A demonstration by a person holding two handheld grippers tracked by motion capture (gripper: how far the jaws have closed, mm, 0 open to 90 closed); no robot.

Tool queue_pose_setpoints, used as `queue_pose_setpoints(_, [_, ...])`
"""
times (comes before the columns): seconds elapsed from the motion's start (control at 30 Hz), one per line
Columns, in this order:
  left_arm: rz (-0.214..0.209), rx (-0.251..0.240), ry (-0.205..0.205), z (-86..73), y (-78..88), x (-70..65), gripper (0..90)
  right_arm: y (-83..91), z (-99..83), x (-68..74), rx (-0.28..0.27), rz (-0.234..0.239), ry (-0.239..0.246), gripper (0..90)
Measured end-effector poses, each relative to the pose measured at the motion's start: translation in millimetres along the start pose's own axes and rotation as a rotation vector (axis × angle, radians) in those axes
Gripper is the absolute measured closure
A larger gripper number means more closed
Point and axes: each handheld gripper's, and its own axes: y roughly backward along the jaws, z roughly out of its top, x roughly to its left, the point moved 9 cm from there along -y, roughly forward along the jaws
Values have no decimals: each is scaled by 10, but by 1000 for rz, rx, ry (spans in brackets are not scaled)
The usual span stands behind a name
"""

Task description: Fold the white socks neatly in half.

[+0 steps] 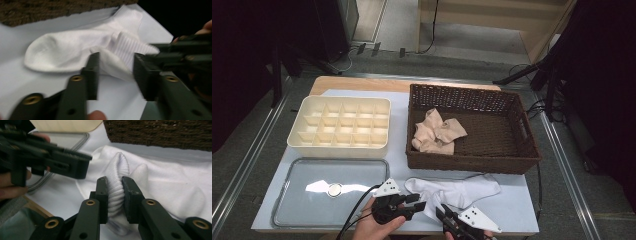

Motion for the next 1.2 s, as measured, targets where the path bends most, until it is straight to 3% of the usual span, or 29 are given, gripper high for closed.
queue_pose_setpoints(0.07, [-6, 25, 12, -33, -1, 8, 818, 33, 30, -31, -14, -5, -17, 783])
queue_pose_setpoints(0.13, [-14, 27, 12, -30, 21, 7, 886, 90, 72, -83, -37, -16, -30, 787])
queue_pose_setpoints(0.2, [-11, 18, 6, -8, 59, 16, 895, 179, 130, -154, -72, -27, -49, 791])
queue_pose_setpoints(0.3, [25, 8, -22, 9, 115, 63, 897, 343, 205, -328, -115, -63, -71, 790])
queue_pose_setpoints(0.57, [69, 5, -67, 3, 217, 142, 896, 746, 229, -907, -187, -174, -206, 791])
queue_pose_setpoints(0.77, [79, 0, -80, -2, 284, 170, 897, 941, 216, -1127, -217, -224, -245, 803])
queue_pose_setpoints(0.97, [96, 16, -126, -60, 278, 190, 899, 1010, 126, -1230, -184, -258, -233, 830])
queue_pose_setpoints(1.07, [133, 40, -145, -109, 251, 236, 896, 969, 44, -1345, -136, -321, -195, 835])
queue_pose_setpoints(1.13, [130, 56, -145, -136, 224, 235, 876, 916, -14, -1386, -97, -338, -166, 810])
queue_pose_setpoints(1.2, [126, 50, -163, -139, 214, 216, 815, 873, -58, -1410, -70, -332, -168, 758])
